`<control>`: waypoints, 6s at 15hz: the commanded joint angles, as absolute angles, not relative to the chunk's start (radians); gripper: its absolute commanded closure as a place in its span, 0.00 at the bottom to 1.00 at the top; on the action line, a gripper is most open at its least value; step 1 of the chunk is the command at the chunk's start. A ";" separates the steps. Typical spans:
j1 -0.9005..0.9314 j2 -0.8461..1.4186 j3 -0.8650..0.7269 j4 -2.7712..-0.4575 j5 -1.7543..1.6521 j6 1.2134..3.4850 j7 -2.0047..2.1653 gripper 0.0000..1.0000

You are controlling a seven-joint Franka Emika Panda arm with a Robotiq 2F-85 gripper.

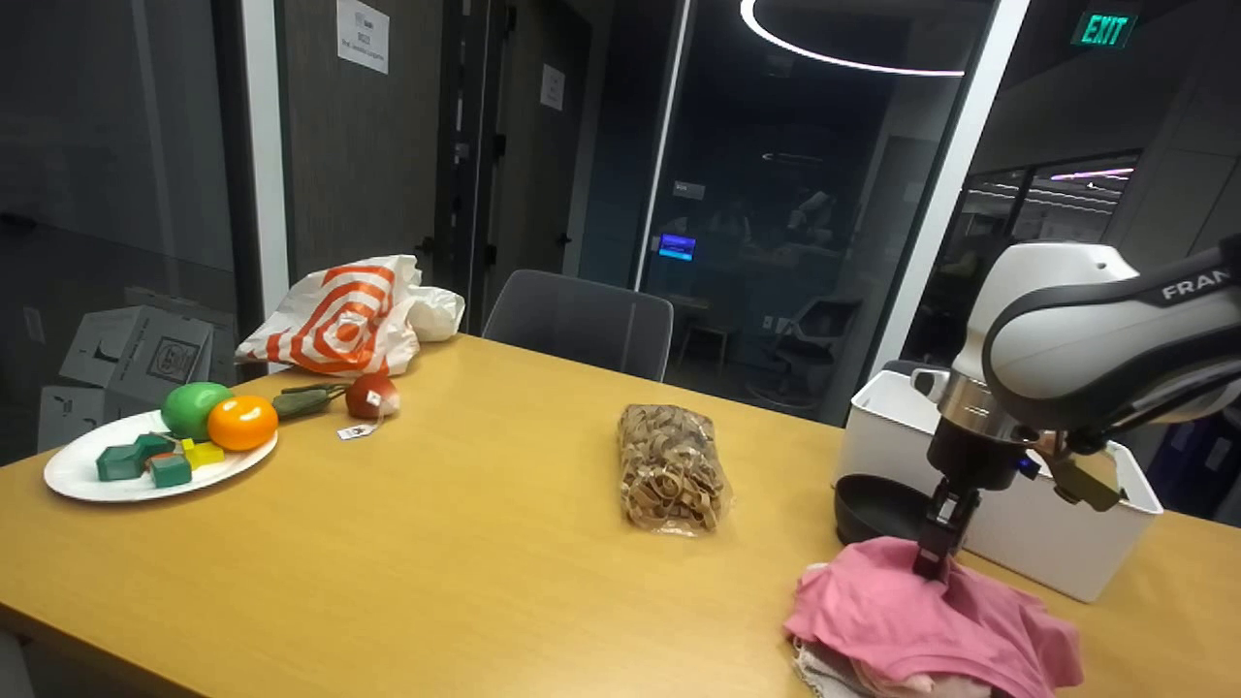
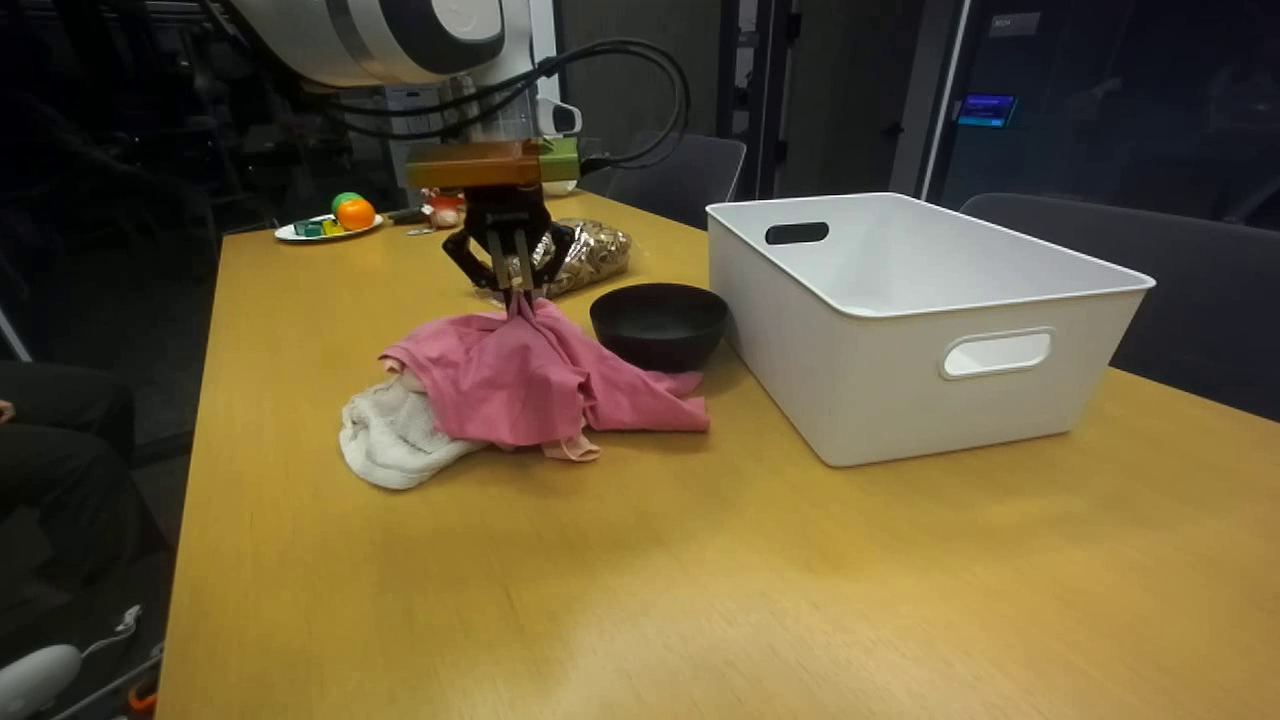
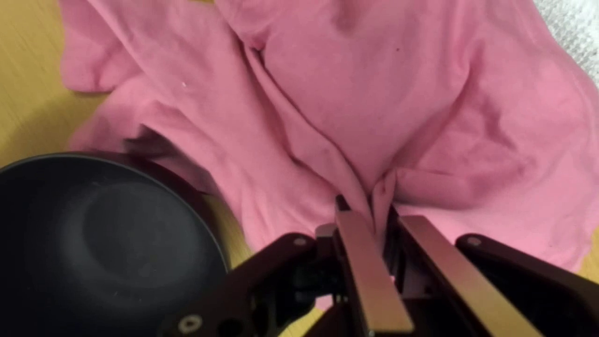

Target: Separate the shirts on the table

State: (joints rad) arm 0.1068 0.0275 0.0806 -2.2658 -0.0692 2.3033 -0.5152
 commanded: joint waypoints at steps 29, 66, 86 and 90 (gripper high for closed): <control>-0.133 -0.265 -0.090 -2.186 -0.441 1.723 -0.142 0.64; -0.203 0.090 -0.193 -2.186 -0.318 1.932 0.010 0.25; -0.226 -0.037 -0.209 -2.132 -0.261 1.846 -0.075 0.89; -0.218 -0.115 -0.205 -2.120 -0.259 1.858 -0.119 0.90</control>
